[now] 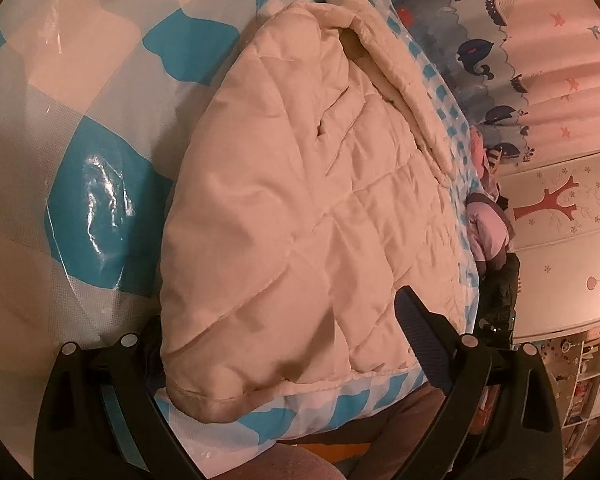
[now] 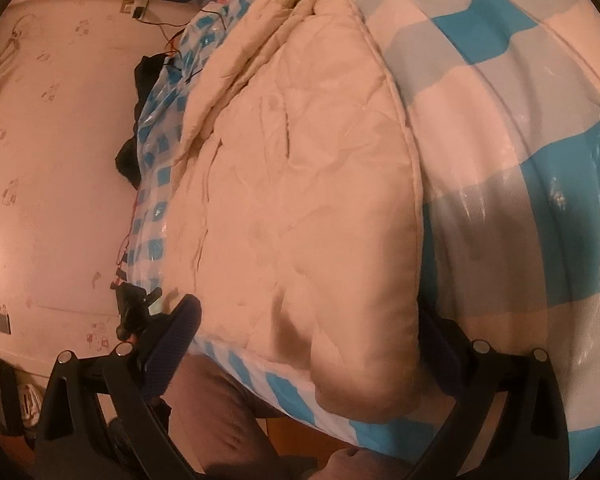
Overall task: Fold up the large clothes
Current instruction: 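Grasp the long side edge of the cream jacket with both grippers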
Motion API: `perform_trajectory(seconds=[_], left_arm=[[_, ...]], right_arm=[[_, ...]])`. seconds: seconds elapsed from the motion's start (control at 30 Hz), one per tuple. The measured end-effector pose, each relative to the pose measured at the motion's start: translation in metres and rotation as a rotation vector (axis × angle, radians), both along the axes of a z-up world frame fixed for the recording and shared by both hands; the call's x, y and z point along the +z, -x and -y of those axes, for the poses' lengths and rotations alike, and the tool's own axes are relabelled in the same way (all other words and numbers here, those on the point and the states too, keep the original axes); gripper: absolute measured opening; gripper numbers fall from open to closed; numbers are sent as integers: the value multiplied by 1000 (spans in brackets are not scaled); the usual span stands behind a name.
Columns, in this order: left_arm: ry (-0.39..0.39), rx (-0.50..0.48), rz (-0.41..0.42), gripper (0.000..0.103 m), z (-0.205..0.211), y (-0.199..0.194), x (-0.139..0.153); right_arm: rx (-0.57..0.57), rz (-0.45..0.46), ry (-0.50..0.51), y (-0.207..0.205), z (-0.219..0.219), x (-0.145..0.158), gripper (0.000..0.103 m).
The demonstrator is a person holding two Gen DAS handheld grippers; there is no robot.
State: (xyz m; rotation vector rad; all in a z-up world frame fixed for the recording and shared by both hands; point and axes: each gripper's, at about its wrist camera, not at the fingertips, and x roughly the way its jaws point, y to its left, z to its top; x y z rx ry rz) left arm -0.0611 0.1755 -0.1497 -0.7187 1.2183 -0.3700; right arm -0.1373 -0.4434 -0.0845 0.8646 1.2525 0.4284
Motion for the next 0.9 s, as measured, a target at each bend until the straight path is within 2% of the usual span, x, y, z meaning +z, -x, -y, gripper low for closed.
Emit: perform_trajectory(seconds=[0.03,0.07,0.1,0.13,0.17,0.2,0.33,0.53,0.6,0.67,0.8,0.9], left_arm=[[-20,5,-6,69,-2,1,0],[-54,7,-20,59,-4,2,-2],[-83,11,-39,38,-8,2,-4],[-86,15,-50,26,-12,3,-4],[-74,28,-60,24,-16,4,-4],[-69,38,-63,19,-18,5,-2],[-135,72,-98,18,-11,5,12],[-174,89,-157,21,-8,1,23],[-186,93,-165,21,-8,1,34],[-198,92,-142,21,-8,2,51],[-205,74,-64,14,-2,5,93],[-181,51,-6,13,2,17,123]], right_arm=[[9,7,0,-1,-1,1,97],[22,25,-3,-1,-3,2,96],[38,45,-8,-1,-6,4,87],[51,54,-8,-1,-11,5,55],[70,58,-1,-1,-17,6,36],[76,63,6,1,-18,9,26],[45,136,-40,-2,-22,26,21],[-39,242,-165,-14,-26,58,19],[-67,263,-205,-17,-24,68,19],[-90,292,-238,-19,-22,81,19],[-110,344,-263,-20,-24,108,19],[-109,383,-295,-6,-12,128,19]])
